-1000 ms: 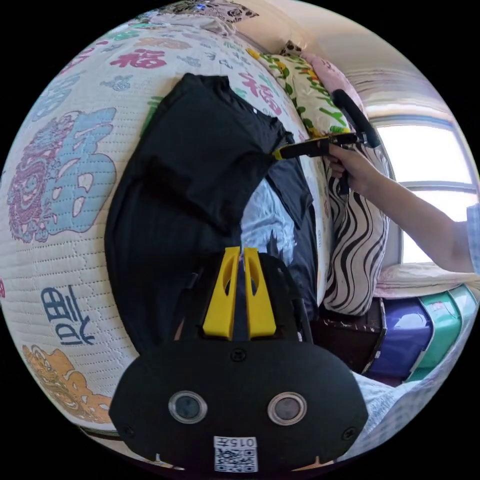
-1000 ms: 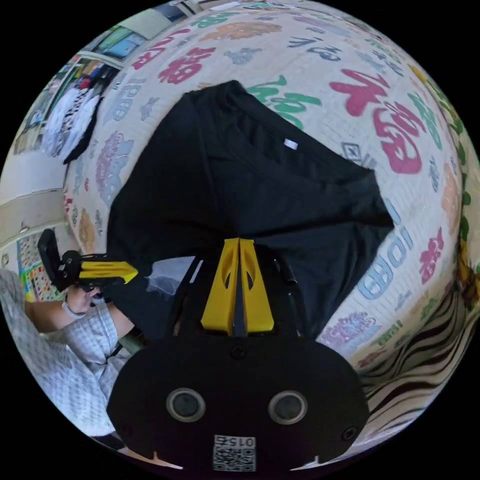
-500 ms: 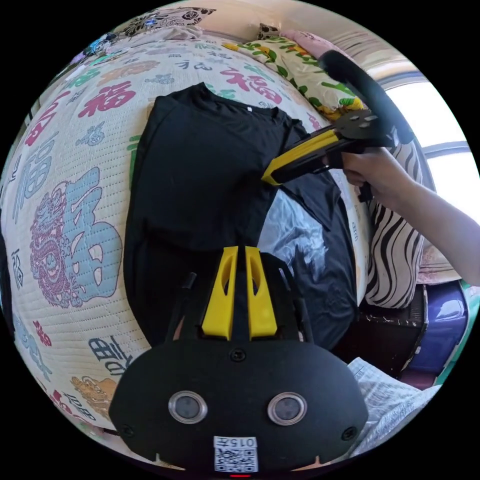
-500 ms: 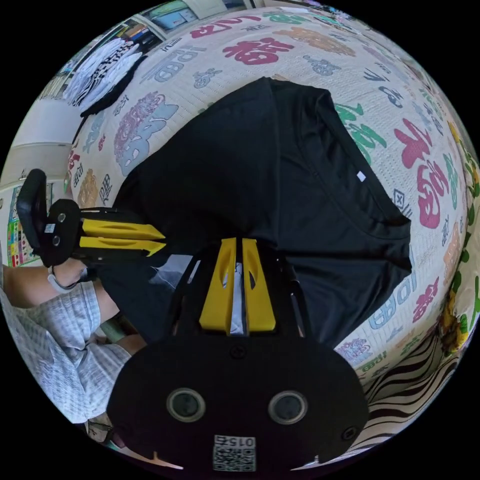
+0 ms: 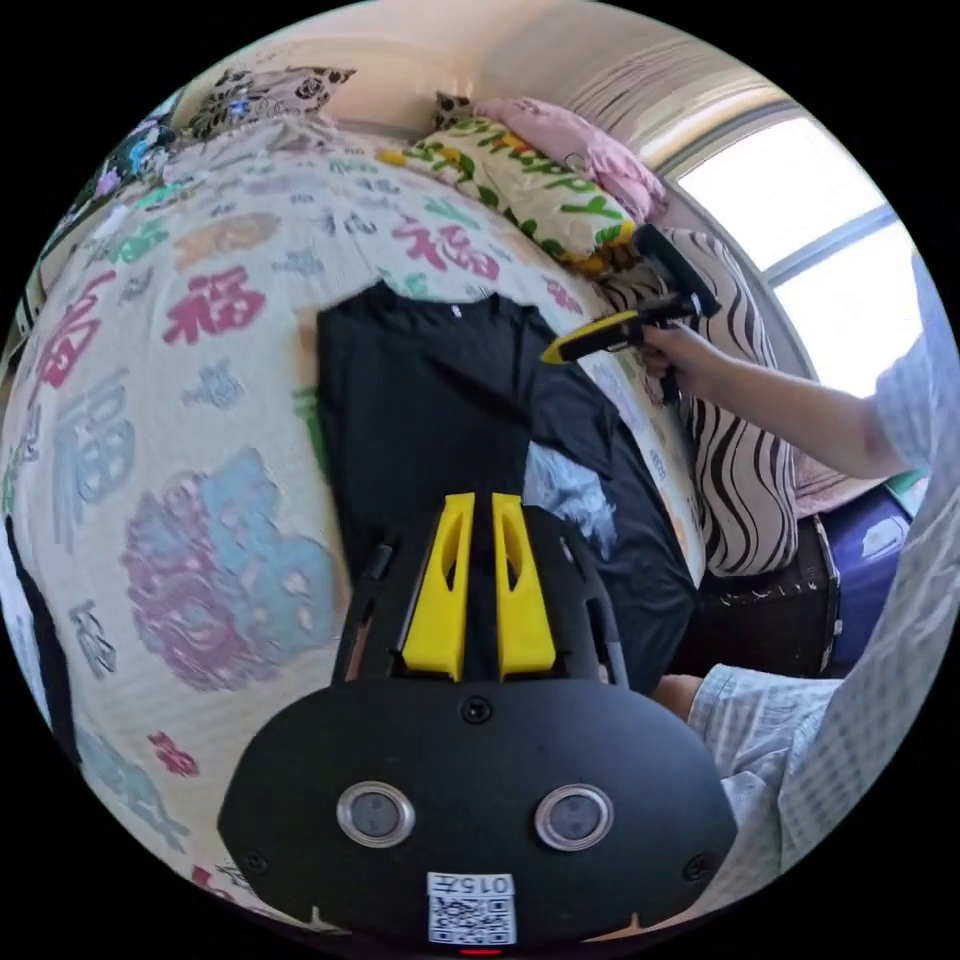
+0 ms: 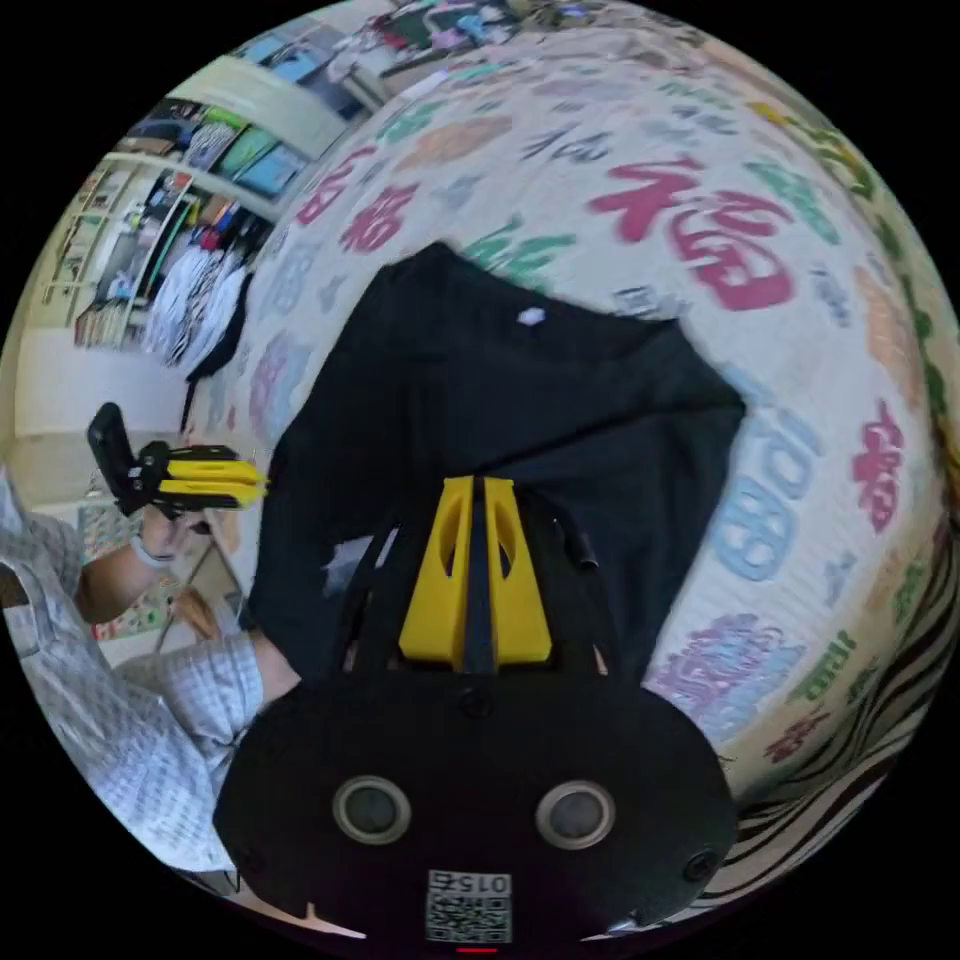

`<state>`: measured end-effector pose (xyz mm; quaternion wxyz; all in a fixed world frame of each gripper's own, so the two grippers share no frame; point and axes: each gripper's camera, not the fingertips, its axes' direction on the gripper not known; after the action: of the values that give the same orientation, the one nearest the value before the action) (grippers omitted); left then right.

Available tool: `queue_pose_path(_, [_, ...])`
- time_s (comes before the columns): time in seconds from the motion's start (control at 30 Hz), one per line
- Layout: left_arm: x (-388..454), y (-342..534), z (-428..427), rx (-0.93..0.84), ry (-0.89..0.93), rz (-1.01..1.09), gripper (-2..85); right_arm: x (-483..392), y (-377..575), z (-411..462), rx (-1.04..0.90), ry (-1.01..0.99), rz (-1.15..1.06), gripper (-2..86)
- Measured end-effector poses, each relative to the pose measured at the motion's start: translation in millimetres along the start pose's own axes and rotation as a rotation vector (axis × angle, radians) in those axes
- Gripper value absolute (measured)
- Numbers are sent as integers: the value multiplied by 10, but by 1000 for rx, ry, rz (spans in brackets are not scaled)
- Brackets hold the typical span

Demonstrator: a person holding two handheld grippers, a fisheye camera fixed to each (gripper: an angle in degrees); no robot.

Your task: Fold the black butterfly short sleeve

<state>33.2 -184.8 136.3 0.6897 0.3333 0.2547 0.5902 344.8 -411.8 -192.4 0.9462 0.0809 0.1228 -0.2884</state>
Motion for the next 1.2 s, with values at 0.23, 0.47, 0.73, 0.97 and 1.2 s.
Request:
queue_pose_path(0.23, [-577, -975, 416, -55, -45, 31, 109, 804, 114, -410, 8, 85, 123, 101])
queue_pose_path(0.47, [-586, -1330, 1186, -280, -92, 54, 43, 994, 473, -332, -144, 91, 158, 53])
queue_pose_path(0.73, [-172, -918, 899, -172, -98, 178, -4, 1000, 1513, -866, -23, 3, 74, -4])
queue_pose_path(0.97, [567, 329, 543, -162, 2, 327, -6, 557, 3304, -1369, 31, -140, -90, -7])
queue_pose_path(1.2, [1048, 1708, 835, -325, 66, 219, -7, 102, 4985, -1009, -120, -223, -143, -9])
